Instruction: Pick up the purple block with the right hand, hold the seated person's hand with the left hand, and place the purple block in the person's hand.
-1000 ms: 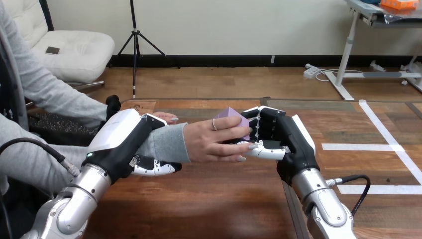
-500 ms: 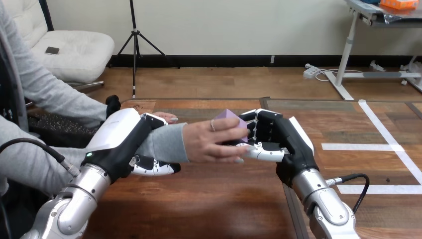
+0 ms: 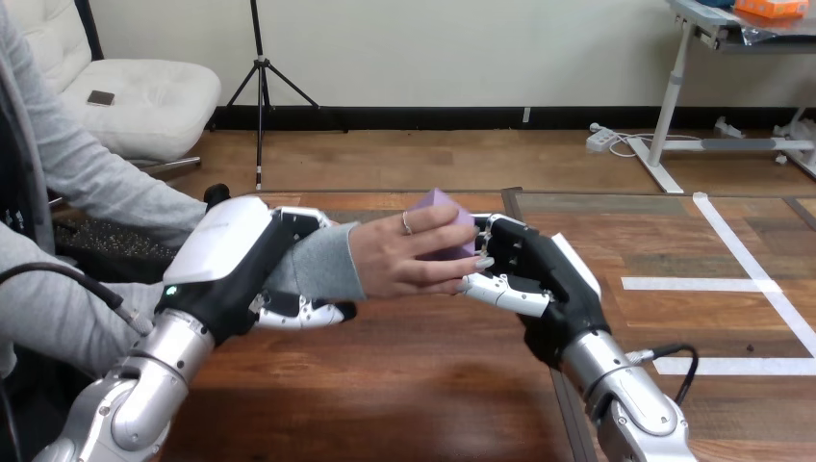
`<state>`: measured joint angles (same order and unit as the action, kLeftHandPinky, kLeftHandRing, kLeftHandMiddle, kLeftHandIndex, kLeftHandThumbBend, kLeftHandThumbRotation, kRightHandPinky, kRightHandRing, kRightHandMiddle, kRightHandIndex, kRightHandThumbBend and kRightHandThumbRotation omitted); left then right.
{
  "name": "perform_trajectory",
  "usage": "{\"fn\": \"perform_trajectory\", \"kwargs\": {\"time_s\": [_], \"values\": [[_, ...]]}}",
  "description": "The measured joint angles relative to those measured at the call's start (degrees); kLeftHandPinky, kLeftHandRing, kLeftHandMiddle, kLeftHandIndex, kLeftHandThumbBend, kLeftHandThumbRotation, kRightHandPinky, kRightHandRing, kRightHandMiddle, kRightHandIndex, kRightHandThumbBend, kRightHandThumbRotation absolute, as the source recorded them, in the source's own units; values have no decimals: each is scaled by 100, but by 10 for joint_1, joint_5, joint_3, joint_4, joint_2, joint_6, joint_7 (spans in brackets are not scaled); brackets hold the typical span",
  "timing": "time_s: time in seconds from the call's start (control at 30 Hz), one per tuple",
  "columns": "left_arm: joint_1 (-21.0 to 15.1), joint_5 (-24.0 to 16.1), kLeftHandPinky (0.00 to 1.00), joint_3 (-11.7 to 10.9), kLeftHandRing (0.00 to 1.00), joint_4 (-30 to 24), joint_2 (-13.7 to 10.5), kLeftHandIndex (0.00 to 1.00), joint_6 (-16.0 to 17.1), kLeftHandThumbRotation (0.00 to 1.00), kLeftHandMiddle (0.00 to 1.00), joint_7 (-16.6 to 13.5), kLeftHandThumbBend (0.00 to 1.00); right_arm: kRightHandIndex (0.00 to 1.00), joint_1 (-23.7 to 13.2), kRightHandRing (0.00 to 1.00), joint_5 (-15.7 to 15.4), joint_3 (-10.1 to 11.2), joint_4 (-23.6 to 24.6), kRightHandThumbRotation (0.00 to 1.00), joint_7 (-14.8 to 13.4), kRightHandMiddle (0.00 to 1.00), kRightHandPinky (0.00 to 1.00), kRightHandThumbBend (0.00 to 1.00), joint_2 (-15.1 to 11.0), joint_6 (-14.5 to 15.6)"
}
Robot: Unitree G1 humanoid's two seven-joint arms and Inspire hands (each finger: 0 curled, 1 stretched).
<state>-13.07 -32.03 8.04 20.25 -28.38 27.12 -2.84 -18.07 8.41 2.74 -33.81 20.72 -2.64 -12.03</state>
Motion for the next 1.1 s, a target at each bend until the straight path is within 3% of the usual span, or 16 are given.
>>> {"fn": "perform_trajectory", "kwargs": {"time_s": [0.4, 1.1], "values": [[1, -3, 57, 0, 64, -31, 0, 64, 15, 42, 66, -6, 82, 69, 4, 62, 13, 0, 0, 44, 19, 67, 54, 77, 4, 4], [12, -1, 60, 0, 68, -49, -1, 66, 15, 48, 69, 0, 81, 69, 10, 64, 24, 4, 0, 51, 28, 69, 55, 75, 1, -2]]}}
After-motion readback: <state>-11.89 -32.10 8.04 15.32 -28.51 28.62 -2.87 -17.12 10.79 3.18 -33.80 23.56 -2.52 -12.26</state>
